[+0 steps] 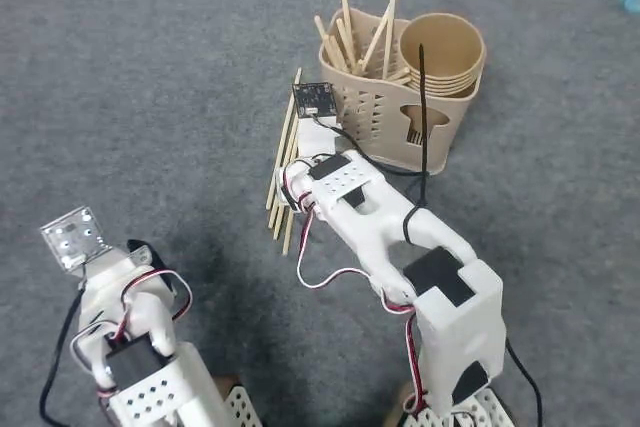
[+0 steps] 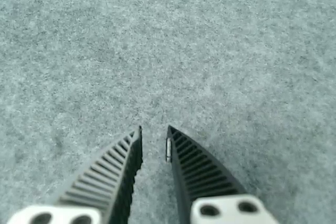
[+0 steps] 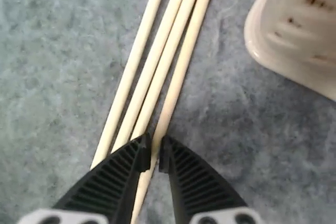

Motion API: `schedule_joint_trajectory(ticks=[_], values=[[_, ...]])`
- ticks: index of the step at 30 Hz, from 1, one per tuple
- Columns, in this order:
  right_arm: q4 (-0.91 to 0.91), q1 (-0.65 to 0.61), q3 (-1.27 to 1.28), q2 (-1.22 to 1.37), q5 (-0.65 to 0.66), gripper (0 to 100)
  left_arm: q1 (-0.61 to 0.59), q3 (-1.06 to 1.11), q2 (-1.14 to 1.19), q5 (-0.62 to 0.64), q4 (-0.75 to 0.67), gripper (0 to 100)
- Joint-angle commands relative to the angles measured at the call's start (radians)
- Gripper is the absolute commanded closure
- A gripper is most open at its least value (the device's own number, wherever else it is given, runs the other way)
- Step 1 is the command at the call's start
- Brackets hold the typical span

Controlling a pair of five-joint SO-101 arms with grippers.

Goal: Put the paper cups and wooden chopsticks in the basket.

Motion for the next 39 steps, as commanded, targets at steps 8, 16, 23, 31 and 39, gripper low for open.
schedule_joint_trajectory(ticks=[8, 16, 23, 31, 39], values=[[0.314, -0.001, 0.081, -0.191, 0.064, 99.0, 0.003, -0.005, -0.018, -0.006, 0.002, 93], [0.234, -0.001, 0.526, -0.733, 0.153, 98.6, 0.003, -0.005, -0.018, -0.008, 0.002, 93], [0.17, 0.045, 0.706, -0.97, 0.242, 81.7, 0.003, -0.005, -0.018, -0.009, 0.002, 93], [0.179, 0.048, 0.703, -0.97, 0.242, 85.3, 0.002, -0.005, -0.018, -0.011, 0.002, 93], [-0.074, 0.05, 0.69, -0.903, 0.245, 87.6, 0.002, -0.005, -0.018, -0.011, 0.002, 93]])
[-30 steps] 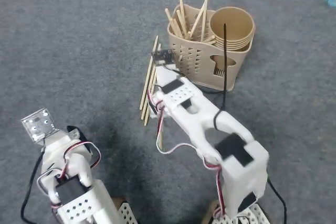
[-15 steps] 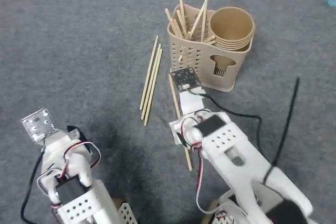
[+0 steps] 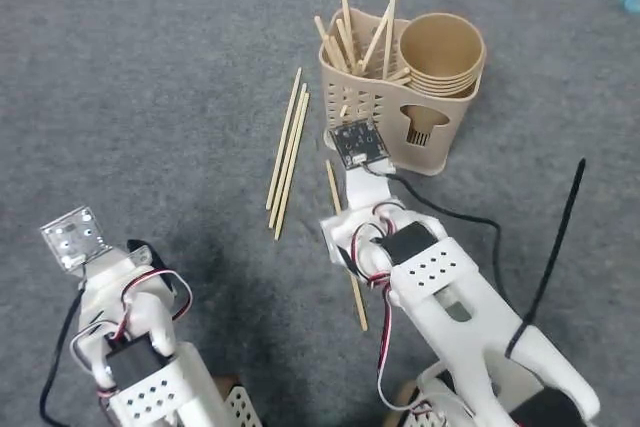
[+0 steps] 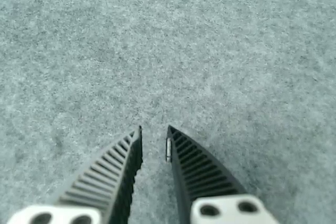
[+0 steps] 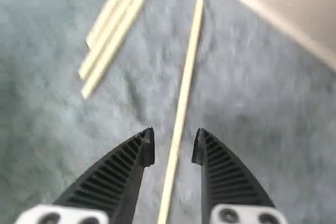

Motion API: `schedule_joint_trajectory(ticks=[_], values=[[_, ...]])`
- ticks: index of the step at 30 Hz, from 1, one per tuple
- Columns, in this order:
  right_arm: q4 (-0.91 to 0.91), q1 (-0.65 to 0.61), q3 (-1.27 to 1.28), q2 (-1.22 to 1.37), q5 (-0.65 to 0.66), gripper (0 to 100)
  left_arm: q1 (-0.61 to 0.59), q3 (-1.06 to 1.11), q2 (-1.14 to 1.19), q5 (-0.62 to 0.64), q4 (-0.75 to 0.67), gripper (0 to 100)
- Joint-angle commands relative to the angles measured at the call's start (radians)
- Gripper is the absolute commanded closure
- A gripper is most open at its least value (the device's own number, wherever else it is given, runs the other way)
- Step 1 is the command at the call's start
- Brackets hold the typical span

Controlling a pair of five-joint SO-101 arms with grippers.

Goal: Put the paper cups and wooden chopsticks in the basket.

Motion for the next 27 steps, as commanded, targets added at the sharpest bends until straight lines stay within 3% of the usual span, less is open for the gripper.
schedule_joint_trajectory(ticks=[1, 7, 14, 16, 19, 27], values=[[-0.119, 0.013, -0.04, 0.059, 0.035, 87.6, 0.002, -0.005, -0.018, -0.011, 0.002, 93], [-0.239, 0.042, -0.198, 0.403, 0.095, 87.6, 0.002, -0.005, -0.018, -0.011, 0.002, 93], [-0.242, 0.053, -0.411, 0.691, 0.092, 87.6, 0.002, -0.005, -0.018, -0.011, 0.002, 93], [-0.228, 0.053, -0.44, 0.708, 0.094, 89.0, 0.002, -0.005, -0.018, -0.011, 0.002, 93], [-0.183, 0.051, -0.448, 0.707, 0.095, 99.8, 0.002, -0.005, -0.018, -0.011, 0.002, 93], [0.03, 0.061, -0.442, 0.512, 0.089, 99.1, 0.002, -0.005, -0.018, -0.011, 0.002, 93]])
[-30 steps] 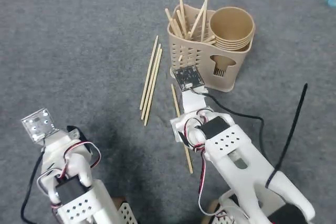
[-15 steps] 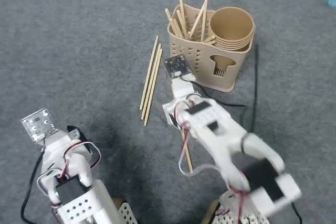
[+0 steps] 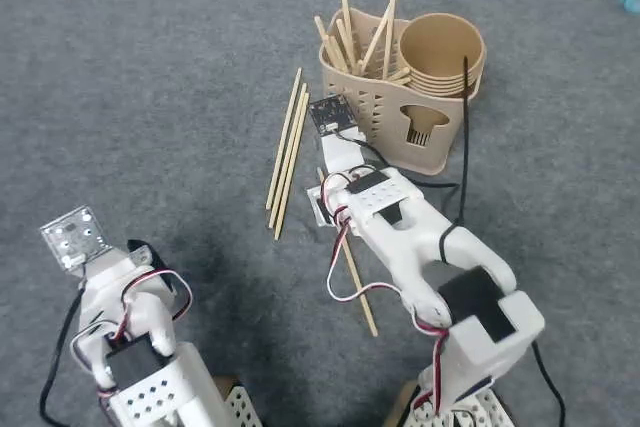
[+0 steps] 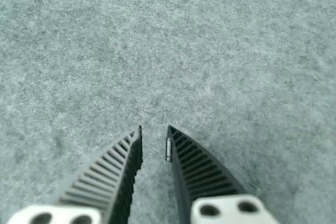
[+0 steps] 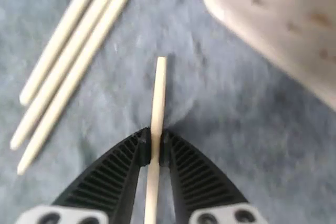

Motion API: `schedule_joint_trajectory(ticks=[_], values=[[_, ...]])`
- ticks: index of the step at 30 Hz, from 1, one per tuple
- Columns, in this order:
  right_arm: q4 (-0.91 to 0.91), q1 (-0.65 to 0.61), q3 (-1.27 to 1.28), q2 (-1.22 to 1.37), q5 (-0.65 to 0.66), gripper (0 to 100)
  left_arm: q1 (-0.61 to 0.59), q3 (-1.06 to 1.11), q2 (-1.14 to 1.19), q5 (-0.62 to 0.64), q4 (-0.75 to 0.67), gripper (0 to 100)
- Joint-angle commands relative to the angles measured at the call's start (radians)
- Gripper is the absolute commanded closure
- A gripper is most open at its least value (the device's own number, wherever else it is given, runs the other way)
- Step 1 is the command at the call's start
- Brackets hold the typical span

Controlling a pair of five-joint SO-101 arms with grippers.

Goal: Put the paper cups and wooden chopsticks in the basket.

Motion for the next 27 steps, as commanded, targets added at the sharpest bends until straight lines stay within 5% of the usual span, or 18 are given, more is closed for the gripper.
schedule_joint_trajectory(ticks=[1, 13, 19, 27], values=[[0.136, 0.002, -0.046, -0.197, 0.012, 99.1, 0.0, -0.005, -0.018, -0.011, 0.002, 93], [0.453, 0.008, 0.13, -0.909, 0.02, 99.1, 0.0, -0.005, -0.018, -0.011, 0.002, 93], [0.229, 0.018, 0.454, -1.247, 0.138, 99.1, 0.0, -0.005, -0.018, -0.011, 0.002, 93], [-0.18, 0.094, 0.502, -1.537, 0.241, 99.1, -0.002, -0.005, -0.018, -0.011, 0.003, 93]])
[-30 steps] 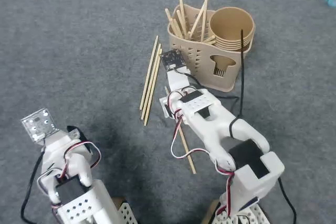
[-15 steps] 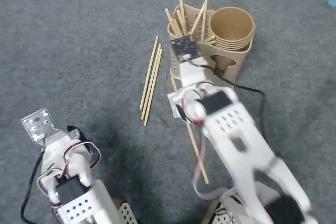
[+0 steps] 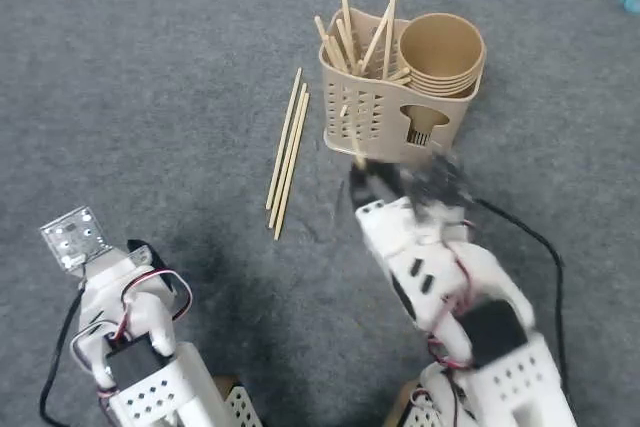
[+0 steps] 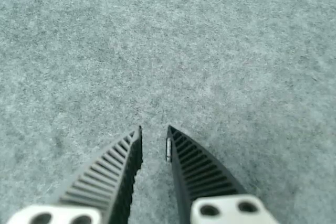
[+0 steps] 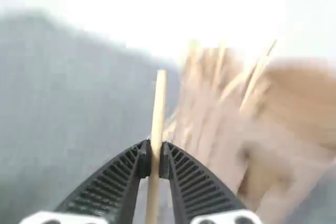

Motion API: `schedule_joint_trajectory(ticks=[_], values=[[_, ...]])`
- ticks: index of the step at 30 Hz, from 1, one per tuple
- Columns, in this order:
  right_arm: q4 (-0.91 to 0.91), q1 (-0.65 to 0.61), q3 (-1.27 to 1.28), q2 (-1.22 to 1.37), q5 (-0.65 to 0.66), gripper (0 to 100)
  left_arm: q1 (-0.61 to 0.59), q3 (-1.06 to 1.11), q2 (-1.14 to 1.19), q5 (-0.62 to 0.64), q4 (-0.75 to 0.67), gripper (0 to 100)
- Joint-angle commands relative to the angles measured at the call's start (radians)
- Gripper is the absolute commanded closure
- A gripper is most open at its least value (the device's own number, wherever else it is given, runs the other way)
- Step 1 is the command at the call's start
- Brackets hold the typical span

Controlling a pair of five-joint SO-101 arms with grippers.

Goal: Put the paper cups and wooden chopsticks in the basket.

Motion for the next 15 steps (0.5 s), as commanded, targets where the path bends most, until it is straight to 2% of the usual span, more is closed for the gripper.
schedule_joint_trajectory(ticks=[1, 8, 12, 15], values=[[-0.251, 0.042, -0.009, -0.067, 0.054, 99.1, 0.0, -0.005, -0.018, -0.011, 0.003, 93], [-0.808, 0.108, -0.049, 0.036, 0.064, 98.9, 0.0, -0.005, -0.018, -0.011, 0.003, 93], [-0.848, 0.099, -0.219, 0.262, 0.167, 98.9, 0.0, -0.005, -0.018, -0.011, 0.003, 93], [-0.851, 0.102, -0.413, 0.475, 0.172, 98.8, 0.0, -0.005, -0.018, -0.011, 0.003, 93]])
